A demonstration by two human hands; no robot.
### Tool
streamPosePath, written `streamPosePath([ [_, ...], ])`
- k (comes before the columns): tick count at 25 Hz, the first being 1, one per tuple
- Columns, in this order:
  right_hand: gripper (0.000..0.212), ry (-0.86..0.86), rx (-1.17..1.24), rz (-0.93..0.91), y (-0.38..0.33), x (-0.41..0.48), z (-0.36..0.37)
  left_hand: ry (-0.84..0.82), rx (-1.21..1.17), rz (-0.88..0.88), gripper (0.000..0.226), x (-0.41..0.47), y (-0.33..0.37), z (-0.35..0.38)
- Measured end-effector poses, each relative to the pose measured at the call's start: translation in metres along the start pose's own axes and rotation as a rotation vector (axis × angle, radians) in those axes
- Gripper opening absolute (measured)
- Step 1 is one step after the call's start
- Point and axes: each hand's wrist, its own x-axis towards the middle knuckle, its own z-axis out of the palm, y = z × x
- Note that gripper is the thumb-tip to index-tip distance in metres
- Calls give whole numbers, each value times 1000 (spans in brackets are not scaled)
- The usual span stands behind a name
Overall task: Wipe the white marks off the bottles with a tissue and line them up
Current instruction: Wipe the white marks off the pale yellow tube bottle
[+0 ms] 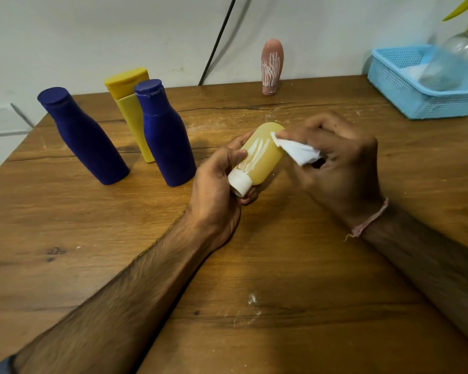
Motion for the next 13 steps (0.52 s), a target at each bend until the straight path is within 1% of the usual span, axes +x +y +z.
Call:
streamPosePath([
  [1,30,16,-6,29,1,0,-1,-3,5,4,50,0,0,0],
  [4,27,-59,44,-70,-2,-1,-2,-10,31,13,50,0,-1,-1],
  [5,26,-61,41,-72,-3,0,-2,-15,41,16,51,0,-2,-1],
  [8,29,6,-19,37,-1,1,-2,-10,62,29,56,1,-2,1],
  [9,30,-9,-15,29,-1,0,-2,-8,75,35,56,0,-2,1],
  [11,28,-81,17,-63,-5,-2,0,-30,102,49,57,-1,-2,0],
  [12,27,-95,24,-90,-7,-2,1,-62,109,54,59,-2,-1,-1],
  [13,26,-78,24,-77,-7,-1,1,-104,118,56,63,-2,-1,-1],
])
